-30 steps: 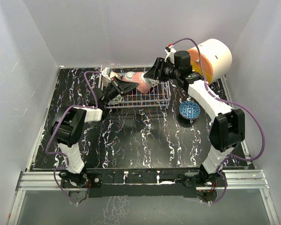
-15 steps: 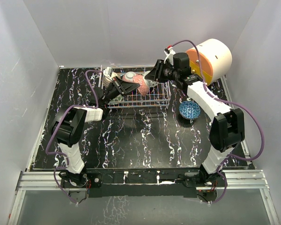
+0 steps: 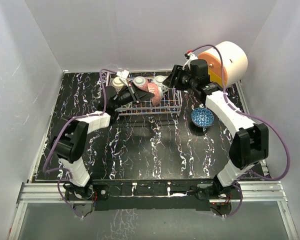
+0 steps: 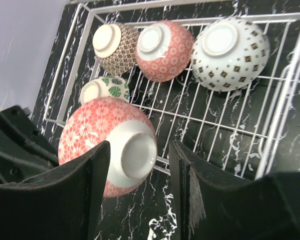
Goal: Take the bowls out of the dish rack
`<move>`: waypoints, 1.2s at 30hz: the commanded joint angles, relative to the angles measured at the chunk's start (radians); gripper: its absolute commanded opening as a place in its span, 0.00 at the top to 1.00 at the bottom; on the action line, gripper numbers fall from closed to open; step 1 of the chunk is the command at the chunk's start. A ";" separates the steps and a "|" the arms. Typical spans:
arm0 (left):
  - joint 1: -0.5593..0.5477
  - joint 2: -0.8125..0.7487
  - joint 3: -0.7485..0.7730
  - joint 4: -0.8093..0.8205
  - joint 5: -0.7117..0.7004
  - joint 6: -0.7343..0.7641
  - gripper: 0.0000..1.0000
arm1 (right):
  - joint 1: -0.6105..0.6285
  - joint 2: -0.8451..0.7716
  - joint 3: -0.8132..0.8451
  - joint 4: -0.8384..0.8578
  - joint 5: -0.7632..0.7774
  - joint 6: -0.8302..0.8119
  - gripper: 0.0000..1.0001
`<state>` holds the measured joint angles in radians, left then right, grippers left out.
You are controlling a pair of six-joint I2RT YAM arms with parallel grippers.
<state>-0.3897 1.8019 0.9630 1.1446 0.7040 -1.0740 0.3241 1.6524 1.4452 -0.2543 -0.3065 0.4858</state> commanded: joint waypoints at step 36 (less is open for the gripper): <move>-0.693 -0.008 0.276 -1.544 -1.009 1.161 1.00 | -0.115 -0.397 -0.496 -0.005 0.334 -0.104 0.47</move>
<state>-1.0626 1.7863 1.2243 -0.3355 -0.1970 0.0784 0.2100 1.2945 0.9565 -0.2955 0.0051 0.4068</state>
